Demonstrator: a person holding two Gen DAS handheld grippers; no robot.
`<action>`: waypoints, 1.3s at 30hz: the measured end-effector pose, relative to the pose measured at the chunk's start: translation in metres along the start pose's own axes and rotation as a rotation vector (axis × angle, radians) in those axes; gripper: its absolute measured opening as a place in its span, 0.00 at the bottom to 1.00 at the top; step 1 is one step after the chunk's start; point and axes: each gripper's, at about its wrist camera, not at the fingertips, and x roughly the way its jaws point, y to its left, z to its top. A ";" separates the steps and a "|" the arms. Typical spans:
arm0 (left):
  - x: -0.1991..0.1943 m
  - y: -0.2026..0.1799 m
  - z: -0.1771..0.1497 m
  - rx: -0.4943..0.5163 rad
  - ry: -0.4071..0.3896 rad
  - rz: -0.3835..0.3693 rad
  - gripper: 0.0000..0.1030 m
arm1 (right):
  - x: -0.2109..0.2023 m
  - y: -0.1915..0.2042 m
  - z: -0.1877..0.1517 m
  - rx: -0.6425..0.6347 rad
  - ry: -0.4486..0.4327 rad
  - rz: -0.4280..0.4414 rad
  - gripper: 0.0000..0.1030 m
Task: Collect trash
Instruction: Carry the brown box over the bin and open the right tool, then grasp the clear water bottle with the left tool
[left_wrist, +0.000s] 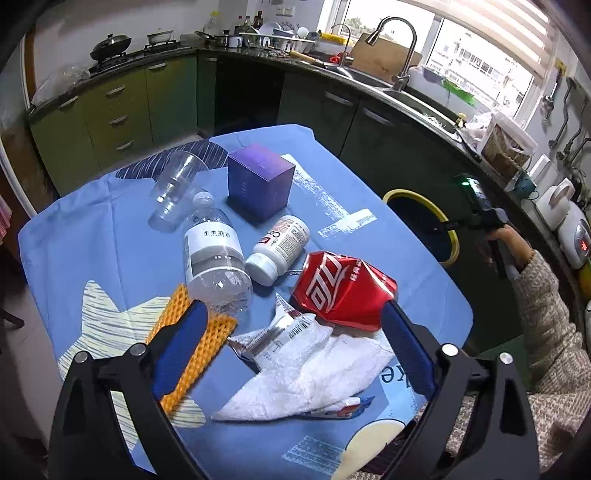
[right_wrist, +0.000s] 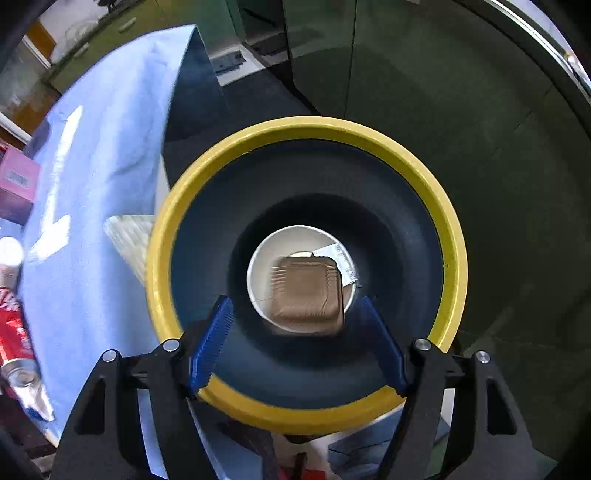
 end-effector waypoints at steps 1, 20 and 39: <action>0.004 0.002 0.003 -0.003 0.006 0.003 0.88 | -0.007 -0.001 -0.004 0.004 -0.016 0.018 0.69; 0.119 0.069 0.076 -0.145 0.347 0.119 0.90 | -0.052 0.012 -0.081 -0.011 -0.147 0.190 0.75; 0.179 0.098 0.079 -0.206 0.561 0.177 0.63 | -0.030 0.025 -0.083 -0.046 -0.103 0.220 0.75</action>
